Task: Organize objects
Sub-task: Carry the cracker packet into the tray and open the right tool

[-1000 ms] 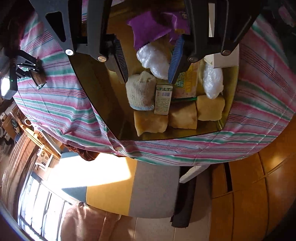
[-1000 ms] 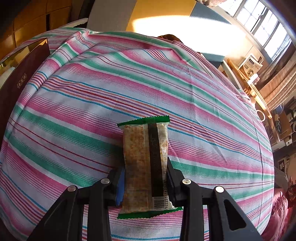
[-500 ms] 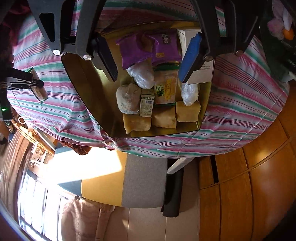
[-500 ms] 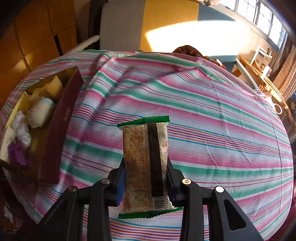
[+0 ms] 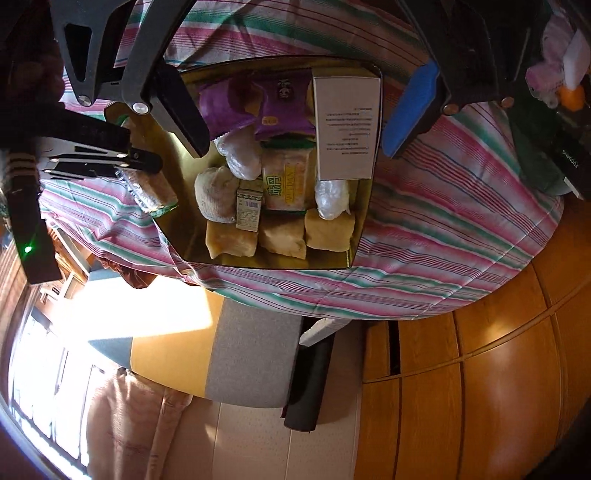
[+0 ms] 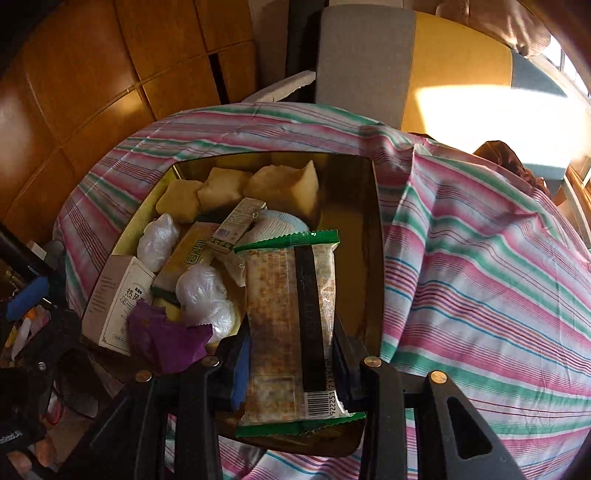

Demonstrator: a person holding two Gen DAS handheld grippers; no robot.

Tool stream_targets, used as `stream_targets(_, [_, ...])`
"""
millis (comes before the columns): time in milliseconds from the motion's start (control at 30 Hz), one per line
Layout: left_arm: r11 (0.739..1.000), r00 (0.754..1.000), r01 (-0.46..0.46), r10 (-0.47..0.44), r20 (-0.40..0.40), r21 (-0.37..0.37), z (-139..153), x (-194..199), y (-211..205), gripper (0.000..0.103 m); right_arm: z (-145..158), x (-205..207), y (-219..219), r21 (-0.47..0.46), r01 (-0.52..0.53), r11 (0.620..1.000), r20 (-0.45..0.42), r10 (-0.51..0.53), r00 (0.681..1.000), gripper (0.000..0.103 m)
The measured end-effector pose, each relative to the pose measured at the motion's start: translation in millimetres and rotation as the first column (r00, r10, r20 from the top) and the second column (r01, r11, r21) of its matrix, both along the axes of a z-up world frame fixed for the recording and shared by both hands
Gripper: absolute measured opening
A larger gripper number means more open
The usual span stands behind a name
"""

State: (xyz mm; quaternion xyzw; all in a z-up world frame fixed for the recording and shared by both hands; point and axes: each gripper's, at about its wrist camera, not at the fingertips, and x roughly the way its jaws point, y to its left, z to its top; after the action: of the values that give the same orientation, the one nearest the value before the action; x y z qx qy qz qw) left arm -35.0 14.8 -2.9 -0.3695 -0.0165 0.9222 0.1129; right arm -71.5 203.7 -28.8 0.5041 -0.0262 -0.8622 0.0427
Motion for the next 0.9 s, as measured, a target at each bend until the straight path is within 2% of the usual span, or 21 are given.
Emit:
stream_targets(67, [1.0, 1.0, -0.02, 0.02, -0.001, 0.004, 0.2, 0.1, -5.4, 0.103, -13.4, -7.3, -5.9, 0.008, -0.001, 1.0, 0.03, 0.0, 1.0, 0.036])
stream_targets(300, [0.998, 0.998, -0.061, 0.061, -0.007, 0.0, 3.4, 0.5, -16.9, 0.103, -53.5, -8.6, -18.1, 0.067, -0.035, 0.997, 0.139, 0.025, 0.99, 0.036])
stream_targets(467, [0.997, 0.997, -0.073, 0.072, -0.031, -0.017, 6.4, 4.1, -15.9, 0.103, -53.3, -1.9, -18.1, 0.067, -0.047, 0.997, 0.121, 0.039, 0.992, 0.038])
stream_targets(600, [0.994, 0.994, -0.087, 0.082, -0.069, -0.073, 10.1, 9.7, -9.5, 0.103, -44.7, 9.9, -16.0, 0.058, -0.035, 0.998, 0.064, 0.032, 0.997, 0.043])
stream_targets(900, [0.995, 0.993, -0.085, 0.081, -0.083, -0.052, 15.8, 22.2, -3.0, 0.103, -12.3, 52.8, -11.2, 0.055, 0.061, 0.997, -0.121, -0.054, 0.991, 0.044])
